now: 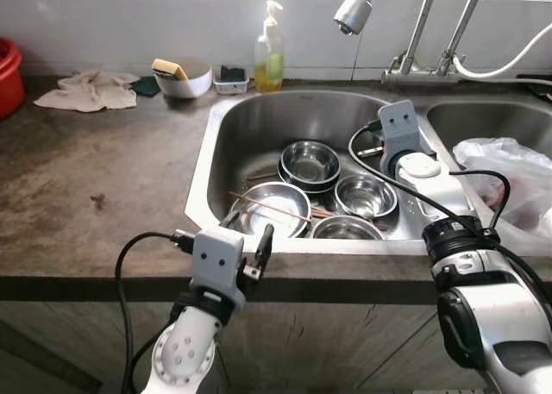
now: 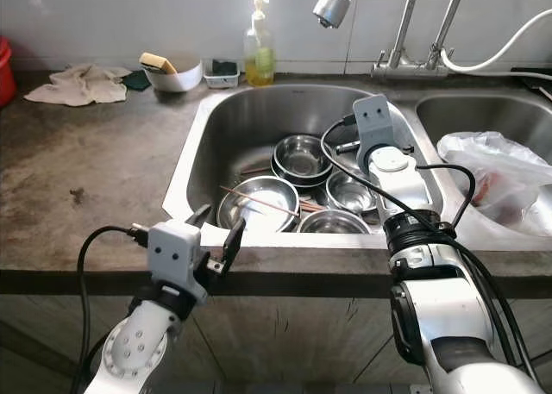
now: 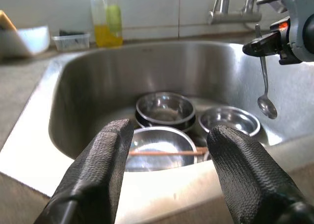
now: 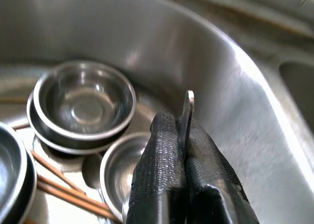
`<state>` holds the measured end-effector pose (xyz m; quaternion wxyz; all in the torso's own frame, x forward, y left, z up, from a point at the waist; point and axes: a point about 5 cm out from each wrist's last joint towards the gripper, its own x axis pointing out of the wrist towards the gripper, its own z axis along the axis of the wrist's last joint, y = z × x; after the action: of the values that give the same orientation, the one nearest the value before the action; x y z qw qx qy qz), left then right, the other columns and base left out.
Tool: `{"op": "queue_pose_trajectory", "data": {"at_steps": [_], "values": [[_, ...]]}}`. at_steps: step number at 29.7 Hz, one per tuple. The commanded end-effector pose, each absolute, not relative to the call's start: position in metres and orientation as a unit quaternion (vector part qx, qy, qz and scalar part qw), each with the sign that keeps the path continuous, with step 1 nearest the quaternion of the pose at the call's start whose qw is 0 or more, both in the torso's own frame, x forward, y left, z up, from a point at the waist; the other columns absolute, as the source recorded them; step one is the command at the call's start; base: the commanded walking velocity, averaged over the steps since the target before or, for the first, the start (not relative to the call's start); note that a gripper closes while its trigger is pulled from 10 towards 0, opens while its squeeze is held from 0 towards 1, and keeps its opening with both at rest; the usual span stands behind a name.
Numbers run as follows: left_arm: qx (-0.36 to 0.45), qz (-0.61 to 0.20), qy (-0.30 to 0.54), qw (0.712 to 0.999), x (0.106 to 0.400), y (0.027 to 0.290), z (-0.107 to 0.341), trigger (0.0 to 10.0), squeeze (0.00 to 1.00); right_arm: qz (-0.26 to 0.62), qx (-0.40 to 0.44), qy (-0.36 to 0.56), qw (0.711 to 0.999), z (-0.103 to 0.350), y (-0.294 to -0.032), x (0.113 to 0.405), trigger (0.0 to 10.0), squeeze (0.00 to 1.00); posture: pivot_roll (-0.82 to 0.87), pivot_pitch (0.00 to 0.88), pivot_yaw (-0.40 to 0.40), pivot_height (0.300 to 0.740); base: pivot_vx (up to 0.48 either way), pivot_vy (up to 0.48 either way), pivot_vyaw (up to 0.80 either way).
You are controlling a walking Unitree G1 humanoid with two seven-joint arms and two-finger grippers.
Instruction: Kitchen organization
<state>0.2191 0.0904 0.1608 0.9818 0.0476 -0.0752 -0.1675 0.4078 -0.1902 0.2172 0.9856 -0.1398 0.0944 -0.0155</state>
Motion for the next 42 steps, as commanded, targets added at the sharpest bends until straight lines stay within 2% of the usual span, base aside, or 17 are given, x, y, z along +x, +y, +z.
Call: {"op": "queue_pose_trajectory", "data": {"at_steps": [1,2,3,4,5,15,16,17,18,22,23,25,26,34,38,42], "values": [[0.051,-0.173,-0.079,0.98,0.215,0.088,0.165,10.0,0.0,-0.022,-0.152,0.093,0.984,0.22,-0.194,0.409,10.0,0.0,0.2,0.174,-0.052,0.74,0.0,0.0,0.0],[0.051,-0.174,-0.078,0.98,0.214,0.088,0.164,10.0,0.0,-0.023,-0.151,0.098,0.983,0.217,-0.195,0.409,10.0,0.0,0.2,0.174,-0.051,0.74,0.0,0.0,0.0],[0.051,-0.175,-0.076,0.98,0.213,0.088,0.164,10.0,0.0,-0.025,-0.153,0.102,0.983,0.214,-0.196,0.409,10.0,0.6,0.2,0.174,-0.05,0.74,0.0,0.0,0.0],[0.05,-0.175,-0.076,0.98,0.213,0.088,0.164,10.0,0.0,-0.025,-0.151,0.102,0.983,0.214,-0.196,0.409,10.0,0.6,0.2,0.174,-0.05,0.74,0.0,0.0,0.0],[0.05,-0.175,-0.075,0.98,0.213,0.088,0.164,10.0,0.0,-0.024,-0.152,0.102,0.983,0.213,-0.197,0.409,10.0,1.0,0.2,0.171,-0.047,0.74,0.0,0.0,0.0],[0.051,-0.177,-0.074,0.98,0.217,0.087,0.163,10.0,0.0,-0.032,-0.143,0.076,0.986,0.223,-0.198,0.411,10.0,1.0,0.18,0.156,-0.045,0.74,0.0,0.0,0.0],[0.051,-0.176,-0.075,0.98,0.218,0.087,0.163,10.0,0.0,-0.034,-0.142,0.061,0.987,0.227,-0.197,0.411,10.0,0.86,0.18,0.15,-0.047,0.74,0.0,0.0,0.0],[0.051,-0.175,-0.076,0.98,0.219,0.087,0.163,10.0,0.0,-0.036,-0.142,0.053,0.988,0.23,-0.197,0.41,10.0,0.22,0.18,0.15,-0.047,0.74,0.0,0.0,0.0],[0.051,-0.175,-0.077,0.98,0.22,0.087,0.164,10.0,0.0,-0.039,-0.14,0.036,0.989,0.235,-0.196,0.409,10.0,0.0,0.18,0.143,-0.047,0.74,0.0,0.0,0.0],[0.052,-0.174,-0.08,0.98,0.223,0.087,0.164,10.0,0.0,-0.03,-0.112,-0.037,0.993,0.251,-0.189,0.401,10.0,0.0,0.18,0.132,-0.049,0.74,0.0,0.0,0.0],[0.055,-0.174,-0.084,0.98,0.225,0.088,0.164,10.0,0.0,-0.016,-0.094,-0.101,0.99,0.266,-0.181,0.39,10.0,0.0,0.18,0.121,-0.047,0.74,0.0,0.0,0.0],[0.056,-0.173,-0.085,0.98,0.226,0.088,0.165,10.0,0.0,-0.007,-0.083,-0.127,0.988,0.271,-0.178,0.384,10.0,0.0,0.18,0.119,-0.046,0.74,0.0,0.0,0.0],[0.057,-0.172,-0.087,0.98,0.228,0.09,0.165,10.0,0.0,0.006,-0.071,-0.155,0.985,0.276,-0.174,0.372,10.0,0.0,0.17,0.116,-0.044,0.74,0.0,0.0,0.0],[0.059,-0.166,-0.093,0.98,0.232,0.092,0.167,10.0,0.0,0.028,-0.071,-0.19,0.979,0.269,-0.171,0.338,10.0,0.0,0.16,0.102,-0.037,0.74,0.0,0.0,0.0],[0.049,-0.177,-0.094,0.978,0.229,0.087,0.166,10.0,0.0,0.048,-0.038,-0.174,0.983,0.234,-0.163,0.293,10.0,0.0,0.15,0.087,-0.029,0.74,0.0,0.0,0.0],[0.048,-0.187,-0.093,0.977,0.226,0.084,0.165,10.0,0.0,0.062,-0.029,-0.154,0.986,0.216,-0.155,0.276,10.0,0.0,0.14,0.082,-0.024,0.74,0.0,0.0,0.0]]}}
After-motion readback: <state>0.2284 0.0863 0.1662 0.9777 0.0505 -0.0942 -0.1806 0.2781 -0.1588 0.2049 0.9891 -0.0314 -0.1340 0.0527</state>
